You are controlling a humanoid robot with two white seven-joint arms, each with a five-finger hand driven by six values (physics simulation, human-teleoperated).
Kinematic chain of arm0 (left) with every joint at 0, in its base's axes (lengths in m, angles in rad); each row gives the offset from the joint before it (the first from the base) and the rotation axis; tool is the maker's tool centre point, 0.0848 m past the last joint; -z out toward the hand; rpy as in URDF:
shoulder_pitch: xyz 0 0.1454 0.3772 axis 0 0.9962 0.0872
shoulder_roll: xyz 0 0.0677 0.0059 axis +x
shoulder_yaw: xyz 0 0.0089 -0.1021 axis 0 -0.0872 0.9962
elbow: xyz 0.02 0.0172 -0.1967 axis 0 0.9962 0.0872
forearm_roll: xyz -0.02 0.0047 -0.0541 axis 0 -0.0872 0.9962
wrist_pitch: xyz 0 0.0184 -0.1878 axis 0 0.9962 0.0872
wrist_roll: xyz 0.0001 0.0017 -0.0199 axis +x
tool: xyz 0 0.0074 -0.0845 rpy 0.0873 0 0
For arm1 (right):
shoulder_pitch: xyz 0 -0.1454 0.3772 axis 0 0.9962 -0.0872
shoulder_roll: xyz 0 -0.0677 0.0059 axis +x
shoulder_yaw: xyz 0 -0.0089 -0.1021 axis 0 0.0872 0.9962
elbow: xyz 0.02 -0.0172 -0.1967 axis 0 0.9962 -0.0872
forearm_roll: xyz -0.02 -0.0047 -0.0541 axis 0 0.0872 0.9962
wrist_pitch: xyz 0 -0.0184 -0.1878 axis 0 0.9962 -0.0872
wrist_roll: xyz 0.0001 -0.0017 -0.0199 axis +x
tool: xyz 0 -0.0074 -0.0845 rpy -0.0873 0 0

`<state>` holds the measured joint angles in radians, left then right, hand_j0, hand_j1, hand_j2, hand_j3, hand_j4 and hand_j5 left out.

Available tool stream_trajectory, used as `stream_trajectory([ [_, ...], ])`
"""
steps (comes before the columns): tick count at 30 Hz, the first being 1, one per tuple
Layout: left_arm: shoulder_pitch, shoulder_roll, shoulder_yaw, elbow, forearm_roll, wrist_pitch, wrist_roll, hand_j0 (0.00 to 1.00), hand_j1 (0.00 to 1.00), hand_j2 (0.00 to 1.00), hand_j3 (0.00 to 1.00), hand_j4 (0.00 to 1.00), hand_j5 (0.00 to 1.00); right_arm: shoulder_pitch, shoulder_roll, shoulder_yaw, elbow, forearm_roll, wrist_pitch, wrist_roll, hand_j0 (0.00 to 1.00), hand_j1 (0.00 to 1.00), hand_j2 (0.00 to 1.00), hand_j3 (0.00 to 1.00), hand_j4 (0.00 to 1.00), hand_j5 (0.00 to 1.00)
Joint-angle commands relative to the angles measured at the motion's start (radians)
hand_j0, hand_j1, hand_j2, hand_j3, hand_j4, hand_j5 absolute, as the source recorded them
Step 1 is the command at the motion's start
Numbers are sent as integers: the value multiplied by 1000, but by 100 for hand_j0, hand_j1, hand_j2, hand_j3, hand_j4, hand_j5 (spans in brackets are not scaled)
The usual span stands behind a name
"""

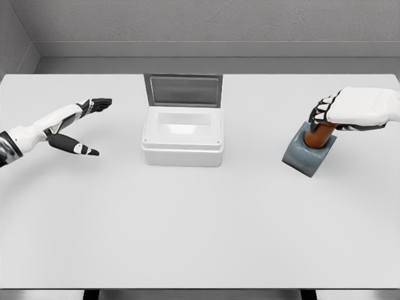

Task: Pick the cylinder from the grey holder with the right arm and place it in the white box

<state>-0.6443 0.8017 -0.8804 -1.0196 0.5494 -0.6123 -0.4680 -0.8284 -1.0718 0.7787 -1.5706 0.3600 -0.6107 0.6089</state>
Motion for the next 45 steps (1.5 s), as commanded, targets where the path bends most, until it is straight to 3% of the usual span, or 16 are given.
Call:
stream_trajectory([
  [1, 0, 1, 1, -1, 7, 1, 0, 100, 100, 100, 100, 100, 100, 0, 1, 1, 0, -7, 0, 2, 43, 43, 43, 43, 43, 43],
  [11, 0, 1, 1, -1, 7, 1, 0, 100, 100, 100, 100, 100, 100, -2, -33, -12, 0, -10, 0, 2, 40, 40, 40, 40, 40, 40],
  [15, 0, 2, 1, -1, 7, 1, 0, 100, 100, 100, 100, 100, 100, -3, -28, -15, 0, -16, 0, 2, 31, 31, 31, 31, 31, 31],
  [22, 0, -16, 0, -5, -19, 1, -1, 100, 100, 100, 100, 100, 100, -18, -13, -50, 4, -24, 0, 2, 29, 29, 29, 29, 29, 29],
  [39, 2, -35, 0, -7, -36, 1, -3, 100, 100, 100, 100, 100, 100, -100, 200, -47, 12, -24, 0, 2, 29, 29, 29, 29, 29, 29],
  [45, 2, -35, 0, -8, -36, 1, -3, 100, 100, 100, 100, 100, 100, -132, 305, -25, 11, -22, 0, 2, 29, 29, 29, 29, 29, 29],
])
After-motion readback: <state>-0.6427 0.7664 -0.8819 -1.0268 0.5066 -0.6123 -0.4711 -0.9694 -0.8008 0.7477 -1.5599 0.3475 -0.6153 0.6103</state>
